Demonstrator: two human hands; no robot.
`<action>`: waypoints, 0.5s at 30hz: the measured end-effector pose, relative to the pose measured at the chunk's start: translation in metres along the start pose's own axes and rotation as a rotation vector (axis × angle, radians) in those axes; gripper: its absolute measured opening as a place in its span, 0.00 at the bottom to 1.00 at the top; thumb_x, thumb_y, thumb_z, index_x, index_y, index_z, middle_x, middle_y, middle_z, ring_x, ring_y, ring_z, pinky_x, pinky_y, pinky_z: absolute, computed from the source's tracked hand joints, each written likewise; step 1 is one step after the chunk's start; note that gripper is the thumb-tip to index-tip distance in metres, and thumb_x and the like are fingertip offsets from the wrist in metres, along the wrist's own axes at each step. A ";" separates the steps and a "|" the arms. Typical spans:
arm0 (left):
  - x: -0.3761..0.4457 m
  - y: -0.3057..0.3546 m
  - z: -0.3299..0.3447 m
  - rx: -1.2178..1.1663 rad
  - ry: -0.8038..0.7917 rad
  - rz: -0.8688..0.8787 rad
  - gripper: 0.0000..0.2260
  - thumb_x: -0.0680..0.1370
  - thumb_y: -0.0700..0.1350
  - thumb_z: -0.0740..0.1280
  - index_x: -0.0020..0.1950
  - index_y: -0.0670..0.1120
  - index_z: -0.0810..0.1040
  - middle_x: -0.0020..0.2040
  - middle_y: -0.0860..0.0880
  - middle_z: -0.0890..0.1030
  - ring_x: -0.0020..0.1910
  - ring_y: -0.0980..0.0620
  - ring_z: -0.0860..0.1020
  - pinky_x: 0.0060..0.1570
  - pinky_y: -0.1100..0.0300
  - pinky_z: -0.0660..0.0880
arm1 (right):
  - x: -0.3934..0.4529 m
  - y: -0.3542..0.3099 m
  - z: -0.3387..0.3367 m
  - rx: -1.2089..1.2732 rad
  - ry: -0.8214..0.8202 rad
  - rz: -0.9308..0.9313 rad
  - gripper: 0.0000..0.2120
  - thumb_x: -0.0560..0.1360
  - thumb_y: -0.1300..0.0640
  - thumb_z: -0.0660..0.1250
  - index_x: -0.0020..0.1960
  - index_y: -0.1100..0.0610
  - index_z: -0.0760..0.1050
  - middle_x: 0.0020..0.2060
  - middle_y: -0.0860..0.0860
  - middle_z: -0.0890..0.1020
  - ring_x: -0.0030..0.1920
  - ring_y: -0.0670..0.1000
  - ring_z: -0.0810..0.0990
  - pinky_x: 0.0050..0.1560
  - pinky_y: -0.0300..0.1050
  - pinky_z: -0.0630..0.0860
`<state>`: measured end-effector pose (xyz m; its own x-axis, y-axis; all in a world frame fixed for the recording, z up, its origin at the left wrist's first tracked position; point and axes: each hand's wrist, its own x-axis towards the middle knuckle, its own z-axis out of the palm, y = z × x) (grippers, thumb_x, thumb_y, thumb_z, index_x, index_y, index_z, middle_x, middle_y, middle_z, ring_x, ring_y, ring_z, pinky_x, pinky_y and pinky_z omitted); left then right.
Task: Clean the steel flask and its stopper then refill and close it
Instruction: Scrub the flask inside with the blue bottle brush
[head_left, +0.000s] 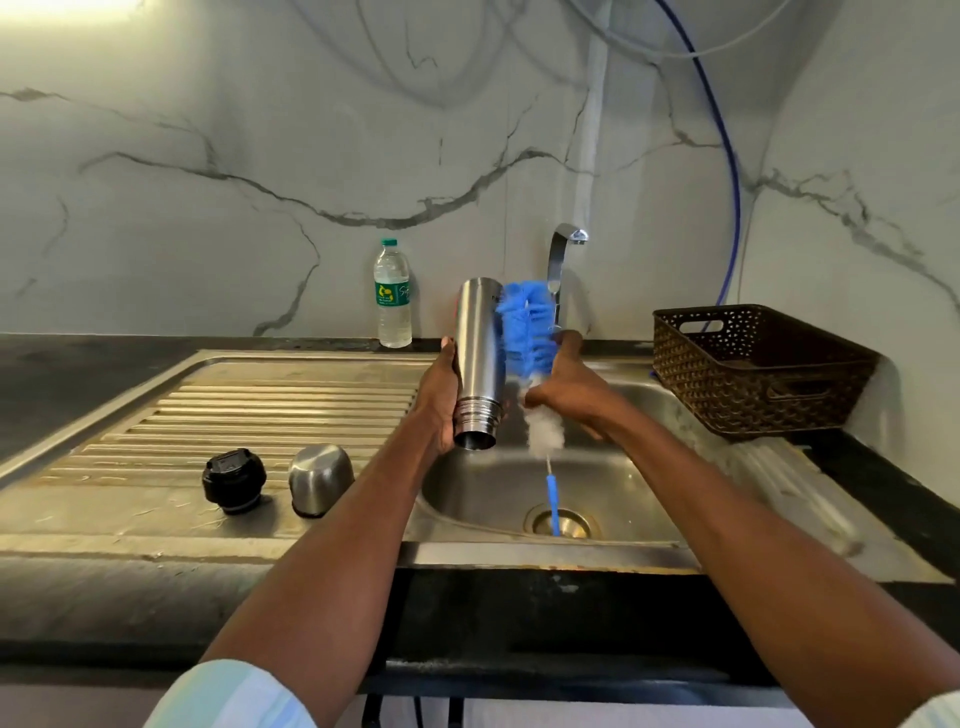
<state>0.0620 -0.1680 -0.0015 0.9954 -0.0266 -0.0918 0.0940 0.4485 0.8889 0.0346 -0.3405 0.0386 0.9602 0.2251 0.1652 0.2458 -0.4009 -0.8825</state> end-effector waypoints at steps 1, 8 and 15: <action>-0.001 0.003 0.000 -0.001 -0.001 -0.003 0.31 0.80 0.66 0.58 0.69 0.41 0.70 0.44 0.38 0.82 0.37 0.39 0.82 0.42 0.44 0.81 | 0.002 0.002 0.000 0.027 0.105 -0.023 0.31 0.70 0.67 0.73 0.63 0.56 0.58 0.51 0.51 0.76 0.46 0.47 0.78 0.46 0.43 0.77; 0.000 0.009 -0.008 -0.058 -0.098 0.012 0.30 0.77 0.58 0.64 0.72 0.40 0.68 0.46 0.37 0.80 0.39 0.38 0.80 0.38 0.46 0.81 | 0.014 0.008 -0.005 0.613 0.321 -0.003 0.08 0.76 0.55 0.70 0.49 0.61 0.81 0.39 0.58 0.84 0.37 0.57 0.82 0.48 0.64 0.81; 0.001 0.006 -0.004 -0.075 -0.103 0.036 0.34 0.75 0.59 0.68 0.72 0.37 0.68 0.46 0.37 0.79 0.39 0.39 0.79 0.37 0.48 0.81 | 0.017 -0.008 0.006 0.612 0.190 -0.103 0.28 0.72 0.37 0.64 0.62 0.56 0.77 0.42 0.55 0.82 0.35 0.51 0.79 0.33 0.45 0.77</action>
<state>0.0632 -0.1612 0.0022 0.9951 -0.0986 -0.0104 0.0602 0.5166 0.8541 0.0478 -0.3277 0.0460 0.9563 0.0522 0.2876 0.2715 0.2055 -0.9402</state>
